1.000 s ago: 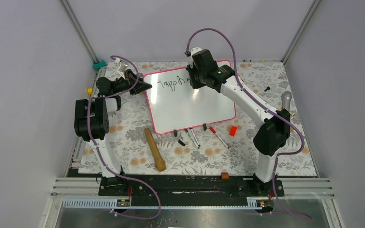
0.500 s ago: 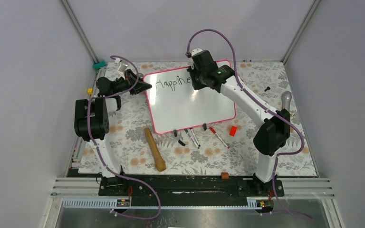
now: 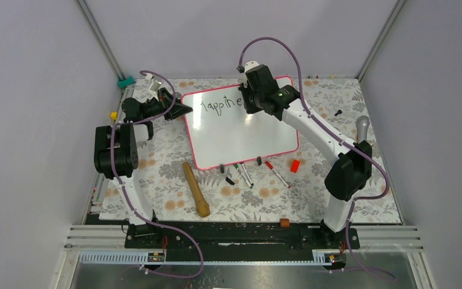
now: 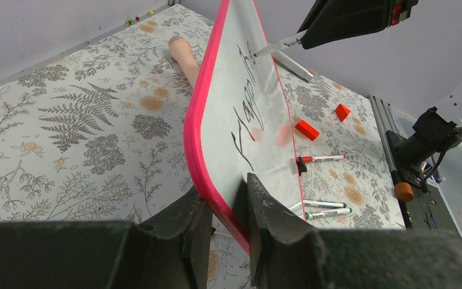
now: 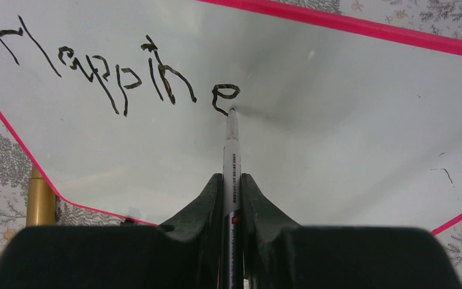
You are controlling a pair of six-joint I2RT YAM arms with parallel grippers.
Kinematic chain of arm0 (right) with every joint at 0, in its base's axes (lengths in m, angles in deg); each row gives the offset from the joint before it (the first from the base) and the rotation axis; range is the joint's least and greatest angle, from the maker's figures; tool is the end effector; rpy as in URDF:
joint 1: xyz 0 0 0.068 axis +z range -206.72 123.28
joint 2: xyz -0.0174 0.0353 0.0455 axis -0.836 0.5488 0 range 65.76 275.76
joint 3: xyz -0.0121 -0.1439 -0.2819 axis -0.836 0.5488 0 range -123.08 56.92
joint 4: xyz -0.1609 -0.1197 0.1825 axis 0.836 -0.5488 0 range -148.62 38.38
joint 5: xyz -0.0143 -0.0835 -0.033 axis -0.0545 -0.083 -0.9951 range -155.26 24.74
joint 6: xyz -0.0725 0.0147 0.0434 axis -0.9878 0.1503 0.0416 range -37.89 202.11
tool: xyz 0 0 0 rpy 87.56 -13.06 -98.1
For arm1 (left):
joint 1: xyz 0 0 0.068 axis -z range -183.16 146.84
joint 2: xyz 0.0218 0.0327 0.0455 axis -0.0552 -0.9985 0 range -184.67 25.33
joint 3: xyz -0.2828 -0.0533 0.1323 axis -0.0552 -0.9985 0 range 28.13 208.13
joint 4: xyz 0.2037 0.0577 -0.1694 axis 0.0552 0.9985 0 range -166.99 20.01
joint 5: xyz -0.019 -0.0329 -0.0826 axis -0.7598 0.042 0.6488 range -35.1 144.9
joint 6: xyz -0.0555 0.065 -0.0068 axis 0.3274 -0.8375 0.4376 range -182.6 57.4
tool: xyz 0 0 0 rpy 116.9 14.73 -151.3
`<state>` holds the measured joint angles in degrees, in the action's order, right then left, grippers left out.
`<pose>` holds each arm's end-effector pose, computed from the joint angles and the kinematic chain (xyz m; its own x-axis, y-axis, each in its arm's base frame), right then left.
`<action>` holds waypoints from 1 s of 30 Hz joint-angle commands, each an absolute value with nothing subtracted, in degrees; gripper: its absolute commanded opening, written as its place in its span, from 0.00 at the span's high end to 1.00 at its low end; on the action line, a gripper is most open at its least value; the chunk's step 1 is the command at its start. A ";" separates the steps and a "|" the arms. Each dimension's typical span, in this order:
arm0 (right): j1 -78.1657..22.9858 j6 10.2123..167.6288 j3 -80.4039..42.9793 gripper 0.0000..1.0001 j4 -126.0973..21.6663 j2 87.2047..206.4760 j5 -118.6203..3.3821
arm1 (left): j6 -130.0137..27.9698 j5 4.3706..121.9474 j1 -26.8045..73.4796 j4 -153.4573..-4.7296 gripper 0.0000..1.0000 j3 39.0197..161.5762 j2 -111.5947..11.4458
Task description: Write a sentence on the whiteboard
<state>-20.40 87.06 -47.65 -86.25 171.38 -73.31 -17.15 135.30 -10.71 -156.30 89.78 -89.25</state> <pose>0.3935 0.2761 0.3798 -0.5109 -0.2694 -0.8163 -0.4522 0.8918 -0.0113 0.4340 -0.0177 0.2656 -0.2996 -0.1596 -0.9406 0.9128 0.2389 -0.3312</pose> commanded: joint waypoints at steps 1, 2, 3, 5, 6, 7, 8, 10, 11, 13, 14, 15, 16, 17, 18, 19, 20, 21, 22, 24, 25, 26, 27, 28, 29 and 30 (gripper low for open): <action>-20.51 86.46 -44.05 1.00 -79.21 165.11 -73.38 | -26.37 149.69 -9.67 -160.90 1.00 87.80 -89.49; -20.51 86.37 -43.38 1.00 -78.49 164.38 -73.08 | -26.37 149.67 -9.62 -160.88 1.00 87.79 -89.49; -20.51 86.29 -42.88 1.00 -78.01 163.77 -72.88 | -26.34 149.70 -9.66 -160.92 1.00 87.81 -89.54; -20.51 86.22 -42.33 1.00 -77.58 162.97 -72.49 | -26.34 149.70 -9.66 -160.91 1.00 87.70 -89.41; -20.57 86.10 -42.23 1.00 -77.49 162.78 -72.50 | -26.38 149.67 -9.66 -160.86 1.00 87.73 -89.48; -20.51 86.04 -42.22 1.00 -77.49 162.78 -72.67 | -26.32 149.67 -9.67 -160.92 1.00 87.72 -89.46; -20.57 85.94 -42.22 1.00 -77.46 162.68 -72.91 | -26.35 149.71 -9.69 -160.92 1.00 87.72 -89.53; -20.58 85.93 -42.34 1.00 -77.56 162.79 -73.45 | -26.46 149.66 -9.67 -160.86 1.00 87.69 -89.48; -20.59 85.98 -42.51 1.00 -77.67 162.92 -73.67 | -26.43 149.70 -9.65 -160.92 1.00 87.72 -89.49; -20.66 86.08 -43.44 1.00 -78.35 163.57 -74.05 | -26.48 149.73 -9.65 -160.90 1.00 87.70 -89.53; -20.64 86.09 -44.04 1.00 -78.82 164.21 -74.36 | -26.46 149.73 -9.65 -160.94 1.00 87.67 -89.51; -20.60 86.14 -44.59 1.00 -79.44 164.68 -74.75 | -26.48 149.71 -9.66 -160.93 1.00 87.66 -89.49; -20.59 86.26 -45.11 1.00 -79.98 165.13 -75.22 | -26.43 149.72 -9.67 -160.93 1.00 87.71 -89.48; -20.66 86.24 -45.50 1.00 -80.35 165.57 -75.69 | -26.47 149.73 -9.65 -160.93 1.00 87.68 -89.51; -20.60 86.19 -45.85 1.00 -80.62 165.93 -76.14 | -26.43 149.71 -9.69 -160.91 1.00 87.69 -89.48; -20.67 86.24 -46.20 1.00 -80.92 166.29 -76.64 | -26.48 149.72 -9.67 -160.92 1.00 87.72 -89.51; -20.60 86.35 -46.56 1.00 -81.18 166.65 -77.02 | -26.39 149.73 -9.66 -160.89 1.00 87.72 -89.46; -20.60 86.33 -46.94 1.00 -81.56 167.01 -77.19 | -26.39 149.73 -9.66 -160.91 1.00 87.72 -89.51; -20.63 86.37 -47.15 1.00 -81.58 167.29 -77.29 | -26.39 149.71 -9.62 -160.90 1.00 87.74 -89.47; -20.61 86.49 -47.31 1.00 -81.60 167.73 -77.58 | -26.39 149.73 -9.67 -160.88 1.00 87.76 -89.50; -20.60 86.52 -47.39 1.00 -81.63 167.90 -77.69 | -26.35 149.73 -9.67 -160.91 1.00 87.73 -89.54; -20.61 86.54 -47.47 1.00 -81.66 168.03 -77.90 | -26.37 149.73 -9.69 -160.92 1.00 87.73 -89.52; -20.60 86.50 -47.57 1.00 -81.65 168.26 -77.94 | -26.36 149.68 -9.67 -160.88 1.00 87.69 -89.46; -20.59 86.53 -47.66 1.00 -81.71 168.43 -78.16 | -26.38 149.72 -9.67 -160.92 1.00 87.71 -89.45; -20.64 86.48 -47.74 1.00 -81.73 168.62 -78.43 | -26.38 149.73 -9.62 -160.88 1.00 87.65 -89.50; -20.65 86.50 -47.80 1.00 -81.70 168.76 -78.77 | -26.37 149.69 -9.66 -160.90 1.00 87.63 -89.46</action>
